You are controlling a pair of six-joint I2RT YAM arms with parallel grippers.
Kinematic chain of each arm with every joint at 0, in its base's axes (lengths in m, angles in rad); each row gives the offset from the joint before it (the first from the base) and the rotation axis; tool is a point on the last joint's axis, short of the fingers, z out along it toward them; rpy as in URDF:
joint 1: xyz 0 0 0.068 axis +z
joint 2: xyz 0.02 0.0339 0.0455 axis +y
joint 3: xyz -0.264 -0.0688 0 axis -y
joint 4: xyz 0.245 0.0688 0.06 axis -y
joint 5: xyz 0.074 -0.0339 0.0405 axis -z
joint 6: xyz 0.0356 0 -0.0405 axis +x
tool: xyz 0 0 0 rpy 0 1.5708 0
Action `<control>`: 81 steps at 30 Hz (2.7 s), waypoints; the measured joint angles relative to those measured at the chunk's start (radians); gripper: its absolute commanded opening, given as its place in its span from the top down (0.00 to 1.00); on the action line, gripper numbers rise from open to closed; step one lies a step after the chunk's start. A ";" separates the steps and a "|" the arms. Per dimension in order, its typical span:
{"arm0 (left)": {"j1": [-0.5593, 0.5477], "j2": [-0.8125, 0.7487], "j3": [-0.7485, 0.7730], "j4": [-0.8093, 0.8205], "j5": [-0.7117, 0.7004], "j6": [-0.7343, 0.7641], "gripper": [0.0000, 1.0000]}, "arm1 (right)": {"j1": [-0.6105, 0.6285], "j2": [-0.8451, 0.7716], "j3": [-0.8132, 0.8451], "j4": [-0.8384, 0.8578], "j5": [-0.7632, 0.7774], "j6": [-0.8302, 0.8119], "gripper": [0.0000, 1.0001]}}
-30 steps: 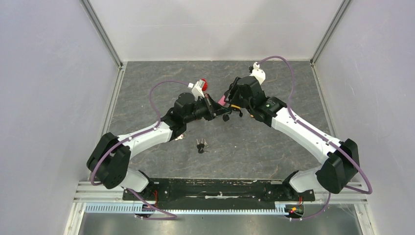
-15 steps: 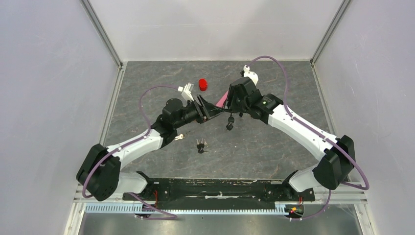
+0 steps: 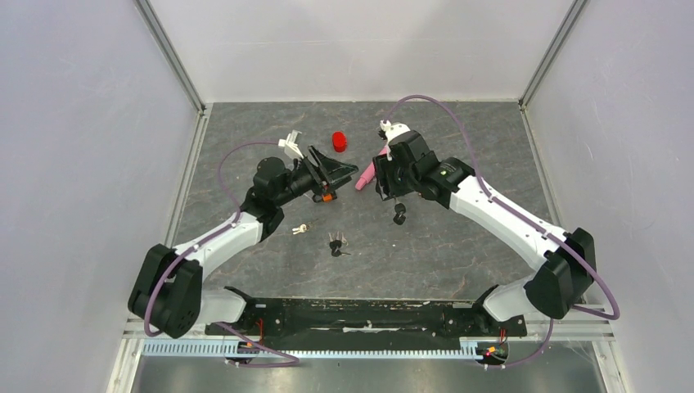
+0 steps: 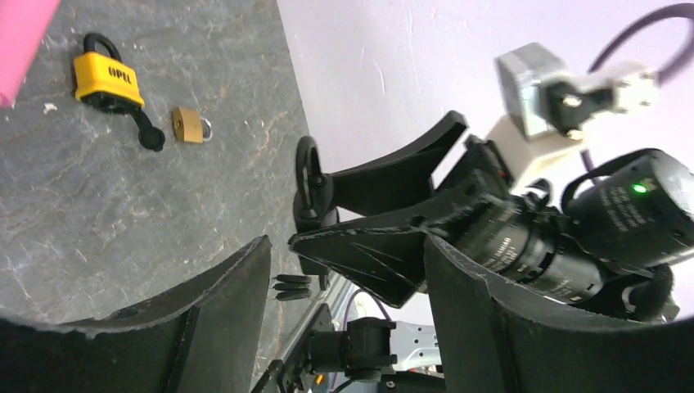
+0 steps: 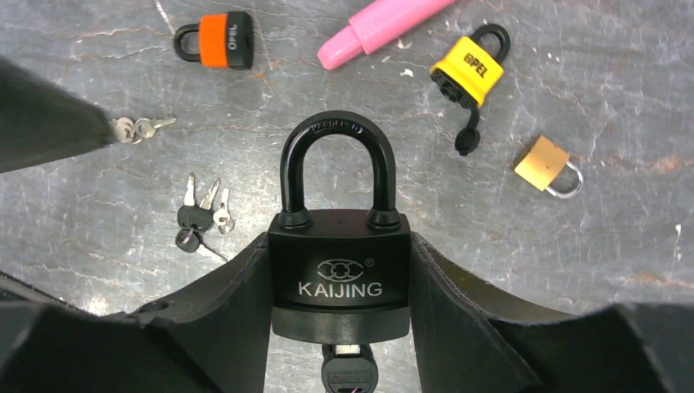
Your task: Unlock with the key
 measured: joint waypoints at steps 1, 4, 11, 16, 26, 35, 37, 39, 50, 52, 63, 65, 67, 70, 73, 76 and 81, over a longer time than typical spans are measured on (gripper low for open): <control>-0.004 0.014 0.000 0.008 0.006 -0.013 0.26 | 0.000 -0.004 0.000 0.005 -0.013 -0.019 1.00; -0.019 0.043 0.002 0.010 0.011 -0.033 0.26 | 0.002 -0.013 0.000 0.033 -0.057 -0.068 1.00; -0.056 0.081 0.032 0.029 0.020 -0.055 0.26 | 0.040 -0.012 0.007 0.061 -0.125 -0.165 1.00; -0.056 0.113 0.034 0.042 0.032 -0.079 0.27 | 0.059 0.002 0.042 0.060 -0.161 -0.221 1.00; -0.056 0.143 0.034 0.080 0.044 -0.120 0.33 | 0.061 0.048 0.125 0.031 -0.183 -0.286 1.00; -0.064 0.202 0.037 0.132 0.067 -0.167 0.58 | 0.061 0.096 0.166 -0.038 -0.180 -0.321 1.00; -0.068 0.216 0.039 0.141 0.068 -0.173 0.68 | 0.061 0.099 0.166 -0.041 -0.180 -0.329 1.00; -0.068 0.237 0.039 0.161 0.076 -0.189 0.79 | 0.061 0.099 0.167 -0.038 -0.177 -0.336 1.00; -0.045 0.283 0.035 0.275 0.119 -0.254 0.98 | 0.064 0.091 0.164 -0.014 -0.145 -0.338 0.23; -0.018 0.283 0.031 0.294 0.145 -0.271 0.98 | 0.068 0.071 0.141 0.039 -0.139 -0.323 0.07; 0.213 0.283 0.017 0.317 0.313 -0.364 0.98 | -0.068 -0.261 -0.142 0.390 -0.203 -0.123 0.12; 0.253 0.283 0.024 0.321 0.356 -0.371 0.98 | -0.154 -0.333 -0.267 0.497 -0.268 -0.046 0.15; 0.281 0.283 0.038 0.323 0.400 -0.375 0.98 | -0.211 -0.386 -0.383 0.591 -0.305 0.031 0.18; 0.296 0.283 0.051 0.360 0.450 -0.397 0.98 | -0.220 -0.412 -0.532 0.753 -0.381 0.162 0.25; 0.296 0.283 0.053 0.427 0.480 -0.453 0.98 | -0.215 -0.395 -0.618 0.925 -0.457 0.285 0.29; 0.294 0.289 0.053 0.523 0.497 -0.521 0.98 | -0.200 -0.352 -0.661 1.088 -0.510 0.400 0.30; 0.288 0.303 0.052 0.647 0.502 -0.610 0.98 | -0.136 -0.297 -0.661 1.238 -0.535 0.485 0.35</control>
